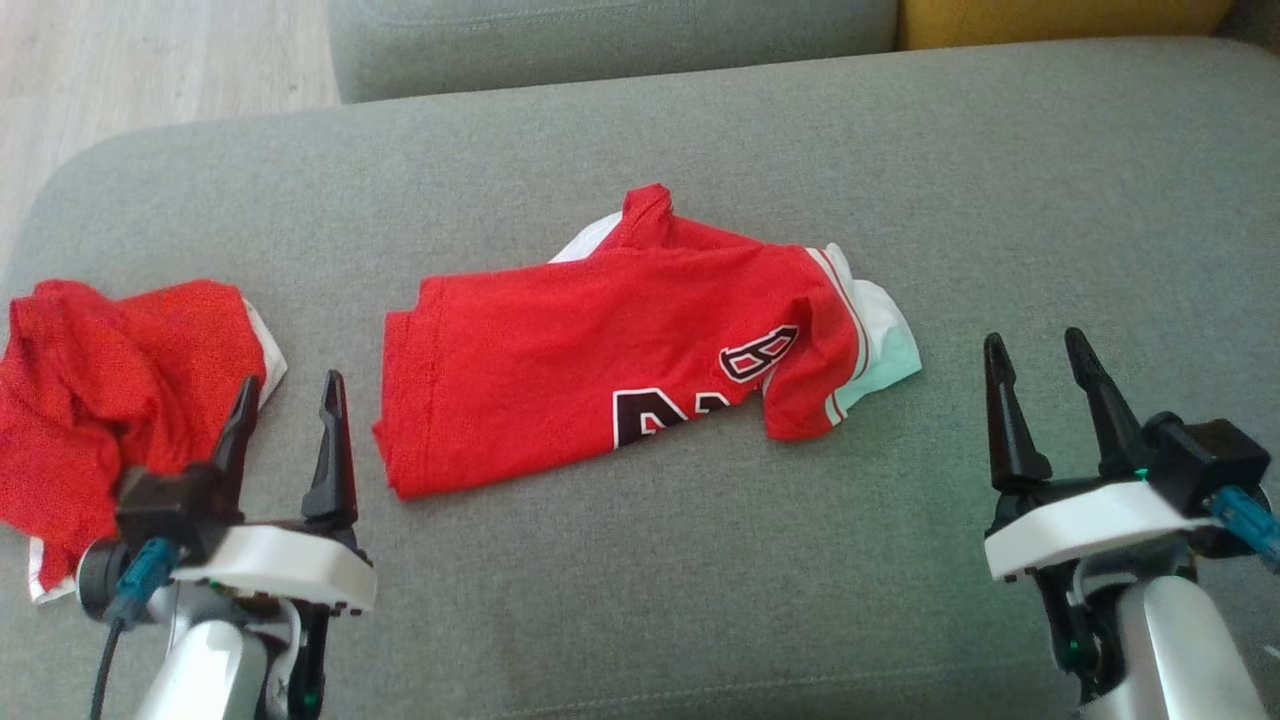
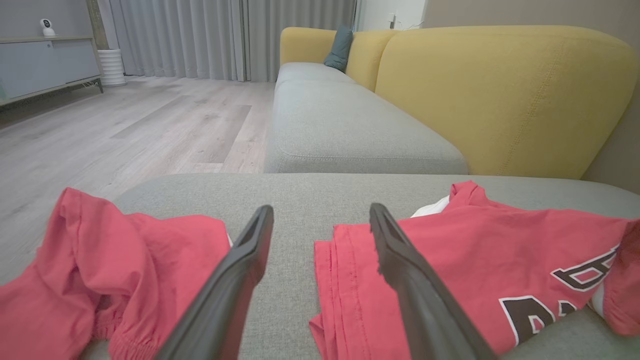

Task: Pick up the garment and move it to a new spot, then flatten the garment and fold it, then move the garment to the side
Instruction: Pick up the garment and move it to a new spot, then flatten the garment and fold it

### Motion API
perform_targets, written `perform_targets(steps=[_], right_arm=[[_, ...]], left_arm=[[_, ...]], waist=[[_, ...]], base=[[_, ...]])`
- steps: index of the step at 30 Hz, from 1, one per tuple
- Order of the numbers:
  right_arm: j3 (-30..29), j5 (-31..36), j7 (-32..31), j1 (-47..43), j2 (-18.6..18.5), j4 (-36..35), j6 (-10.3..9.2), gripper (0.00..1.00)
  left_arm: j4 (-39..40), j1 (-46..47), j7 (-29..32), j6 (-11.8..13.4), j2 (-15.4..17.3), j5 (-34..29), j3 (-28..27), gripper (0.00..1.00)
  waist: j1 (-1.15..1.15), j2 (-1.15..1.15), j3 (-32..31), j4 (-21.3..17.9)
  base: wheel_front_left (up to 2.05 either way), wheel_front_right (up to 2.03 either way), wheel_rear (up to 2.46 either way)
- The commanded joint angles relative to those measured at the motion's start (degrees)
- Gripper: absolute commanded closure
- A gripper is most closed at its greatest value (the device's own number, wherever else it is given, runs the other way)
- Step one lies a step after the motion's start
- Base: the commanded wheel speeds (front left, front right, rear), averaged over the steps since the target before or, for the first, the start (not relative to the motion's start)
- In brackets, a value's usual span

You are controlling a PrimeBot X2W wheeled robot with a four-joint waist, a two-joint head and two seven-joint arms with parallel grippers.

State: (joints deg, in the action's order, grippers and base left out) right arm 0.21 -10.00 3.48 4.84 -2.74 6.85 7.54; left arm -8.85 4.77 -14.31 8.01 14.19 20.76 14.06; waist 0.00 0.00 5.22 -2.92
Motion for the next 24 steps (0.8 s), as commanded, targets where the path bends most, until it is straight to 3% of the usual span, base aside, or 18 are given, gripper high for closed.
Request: perform_targets(steps=[1, 24], right_arm=[[1.14, 0.39, -0.3, 0.82, -0.53, -2.42, -0.05, 0.0], [-1.09, 0.79, -1.31, 0.78, -0.93, -1.69, -0.05, 0.0]], left_arm=[[2.13, 1.62, -0.68, -0.12, 1.41, -0.34, -2.17, 0.0], [1.41, 3.36, -0.68, -0.58, 1.38, -0.58, -1.52, 0.0]], waist=[[0.0, 0.0, -0.26, -0.05], [0.0, 0.0, 0.83, 1.14]], base=[[0.0, 0.0, 0.0], [0.0, 0.0, 0.0]])
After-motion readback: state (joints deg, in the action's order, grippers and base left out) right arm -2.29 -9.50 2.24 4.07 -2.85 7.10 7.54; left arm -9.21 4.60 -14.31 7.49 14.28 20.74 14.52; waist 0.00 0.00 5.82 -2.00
